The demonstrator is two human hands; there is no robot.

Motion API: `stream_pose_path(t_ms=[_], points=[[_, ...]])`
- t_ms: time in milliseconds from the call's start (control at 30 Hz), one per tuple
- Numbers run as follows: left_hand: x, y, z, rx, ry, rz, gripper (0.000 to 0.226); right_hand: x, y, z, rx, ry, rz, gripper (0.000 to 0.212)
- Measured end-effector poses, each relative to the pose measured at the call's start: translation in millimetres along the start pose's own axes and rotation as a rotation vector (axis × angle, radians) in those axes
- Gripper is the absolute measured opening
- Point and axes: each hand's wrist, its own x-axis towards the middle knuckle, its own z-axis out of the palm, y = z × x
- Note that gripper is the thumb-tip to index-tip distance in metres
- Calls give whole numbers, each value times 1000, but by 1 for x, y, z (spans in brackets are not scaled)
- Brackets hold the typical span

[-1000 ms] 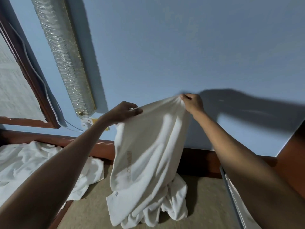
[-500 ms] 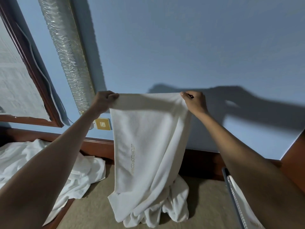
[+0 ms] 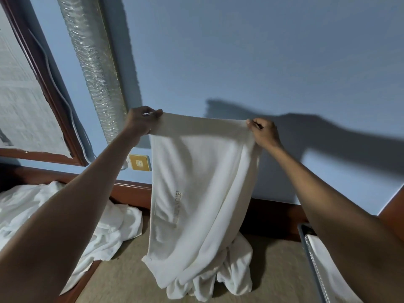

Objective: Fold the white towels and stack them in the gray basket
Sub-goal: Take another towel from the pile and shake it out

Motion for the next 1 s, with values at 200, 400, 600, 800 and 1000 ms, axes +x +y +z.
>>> stream_pose_path(t_ms=[200,400,600,800,1000], points=[[-16,9,39,108,-149,8,20,-10,-26,7,260,-220,-81,26],[-48,26,77,199,-702,85,43,-16,-58,16,307,-404,-192,28],[-46,21,77,166,-728,118,29,-21,-56,11,283,-513,-146,30],[-38,8,64,-68,-504,104,33,-35,-42,16,352,-647,-11,46],[-35,-55,31,-55,-157,-145,22,-53,-1,27,359,-713,94,29]])
